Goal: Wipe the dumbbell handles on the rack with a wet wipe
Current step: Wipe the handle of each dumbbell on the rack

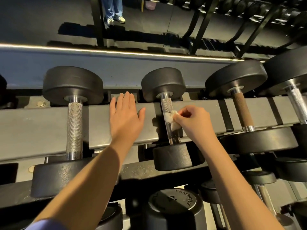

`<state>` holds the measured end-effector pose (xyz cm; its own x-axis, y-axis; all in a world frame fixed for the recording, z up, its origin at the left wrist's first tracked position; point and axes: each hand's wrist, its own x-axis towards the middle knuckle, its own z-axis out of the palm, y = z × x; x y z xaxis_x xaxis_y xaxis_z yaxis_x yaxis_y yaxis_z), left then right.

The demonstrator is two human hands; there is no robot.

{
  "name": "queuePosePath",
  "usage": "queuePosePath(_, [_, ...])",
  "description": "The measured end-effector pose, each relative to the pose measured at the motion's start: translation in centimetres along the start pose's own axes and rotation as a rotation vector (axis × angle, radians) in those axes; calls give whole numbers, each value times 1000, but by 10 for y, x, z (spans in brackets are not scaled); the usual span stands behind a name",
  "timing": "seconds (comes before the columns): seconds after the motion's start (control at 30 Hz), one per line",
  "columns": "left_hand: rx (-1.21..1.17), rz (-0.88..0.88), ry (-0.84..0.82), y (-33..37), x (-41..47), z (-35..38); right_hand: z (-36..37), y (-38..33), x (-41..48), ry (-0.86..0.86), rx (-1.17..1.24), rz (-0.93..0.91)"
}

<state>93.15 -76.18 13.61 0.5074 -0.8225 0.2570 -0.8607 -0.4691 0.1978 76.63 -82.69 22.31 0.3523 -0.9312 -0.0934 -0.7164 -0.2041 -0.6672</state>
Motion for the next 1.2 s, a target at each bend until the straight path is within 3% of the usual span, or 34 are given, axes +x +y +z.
queuePosePath(0.2, [8, 4, -9, 0, 0, -1, 13, -19, 29, 170, 46, -76])
queuePosePath(0.33, [7, 10, 11, 0, 0, 0, 1, -9, -5, 10, 47, -57])
queuePosePath(0.5, [11, 16, 25, 1, -1, 0, -12, -12, -25, -183, -202, 7])
queuePosePath(0.57, [15, 22, 28, 1, -1, 0, -8, -17, -19, -238, -129, 73])
queuePosePath(0.63, [15, 20, 31, 1, 0, 1, 0, -24, -13, -147, -50, 23])
queuePosePath(0.73, [21, 22, 26, 1, 0, 1, 14, -34, 9, 164, -207, -120])
queuePosePath(0.87, [31, 31, 26, 1, 0, 1, 19, -43, 24, 196, -194, -73])
queuePosePath(1.1, [32, 27, 49, 0, -1, 4, -5, -20, -34, -80, -331, 82])
queuePosePath(1.2, [40, 25, 51, 1, -2, 3, -2, -20, -29, -48, -270, 88])
